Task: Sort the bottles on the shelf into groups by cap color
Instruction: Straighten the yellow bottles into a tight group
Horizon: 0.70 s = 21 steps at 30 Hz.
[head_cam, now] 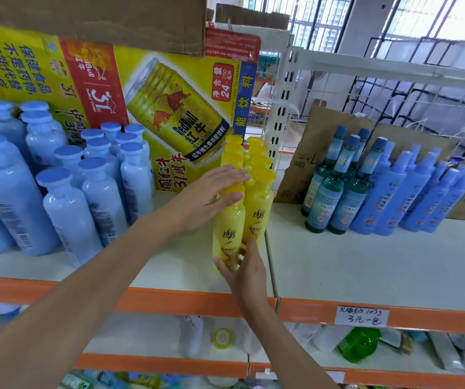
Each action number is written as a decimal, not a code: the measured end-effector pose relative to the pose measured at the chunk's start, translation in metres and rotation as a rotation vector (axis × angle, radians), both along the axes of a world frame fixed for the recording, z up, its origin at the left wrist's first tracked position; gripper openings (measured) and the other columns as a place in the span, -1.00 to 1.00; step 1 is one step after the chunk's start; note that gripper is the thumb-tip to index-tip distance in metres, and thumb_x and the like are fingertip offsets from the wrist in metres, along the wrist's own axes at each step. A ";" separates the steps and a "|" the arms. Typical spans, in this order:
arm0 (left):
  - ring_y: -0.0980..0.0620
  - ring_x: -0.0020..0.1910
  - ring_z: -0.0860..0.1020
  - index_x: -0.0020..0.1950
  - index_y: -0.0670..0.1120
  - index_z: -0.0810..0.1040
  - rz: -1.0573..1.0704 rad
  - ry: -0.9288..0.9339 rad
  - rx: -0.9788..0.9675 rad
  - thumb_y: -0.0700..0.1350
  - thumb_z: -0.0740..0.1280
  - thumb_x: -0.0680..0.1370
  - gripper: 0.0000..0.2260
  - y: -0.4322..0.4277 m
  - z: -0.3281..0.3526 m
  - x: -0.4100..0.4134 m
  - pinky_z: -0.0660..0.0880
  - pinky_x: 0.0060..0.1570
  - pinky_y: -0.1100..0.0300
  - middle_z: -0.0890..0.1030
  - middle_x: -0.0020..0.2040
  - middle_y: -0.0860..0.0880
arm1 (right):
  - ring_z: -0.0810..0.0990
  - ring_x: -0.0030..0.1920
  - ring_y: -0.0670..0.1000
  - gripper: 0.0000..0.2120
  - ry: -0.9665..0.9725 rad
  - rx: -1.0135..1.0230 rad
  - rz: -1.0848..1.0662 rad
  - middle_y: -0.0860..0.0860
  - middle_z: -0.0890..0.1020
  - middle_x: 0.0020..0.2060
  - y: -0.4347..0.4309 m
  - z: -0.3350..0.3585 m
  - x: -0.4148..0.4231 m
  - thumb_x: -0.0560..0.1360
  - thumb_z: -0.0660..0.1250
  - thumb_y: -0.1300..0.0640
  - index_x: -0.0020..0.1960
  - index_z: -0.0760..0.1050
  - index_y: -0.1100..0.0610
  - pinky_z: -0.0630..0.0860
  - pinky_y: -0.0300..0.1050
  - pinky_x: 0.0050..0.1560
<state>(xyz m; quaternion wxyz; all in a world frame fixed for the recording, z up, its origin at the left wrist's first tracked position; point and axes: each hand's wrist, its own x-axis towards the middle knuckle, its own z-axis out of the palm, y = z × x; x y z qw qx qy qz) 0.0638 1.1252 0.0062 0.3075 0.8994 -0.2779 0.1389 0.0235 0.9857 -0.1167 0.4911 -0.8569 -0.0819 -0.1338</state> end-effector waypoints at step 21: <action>0.17 0.43 0.10 0.49 0.13 -0.04 0.114 0.245 -0.242 0.23 0.29 0.32 -0.17 0.006 -0.012 -0.020 0.11 0.42 0.07 0.08 0.52 0.08 | 0.56 0.08 -0.03 -0.39 0.117 -0.074 0.163 -0.12 0.55 0.06 -0.015 0.018 0.000 0.42 0.42 0.03 0.36 0.21 -0.04 0.52 -0.06 0.08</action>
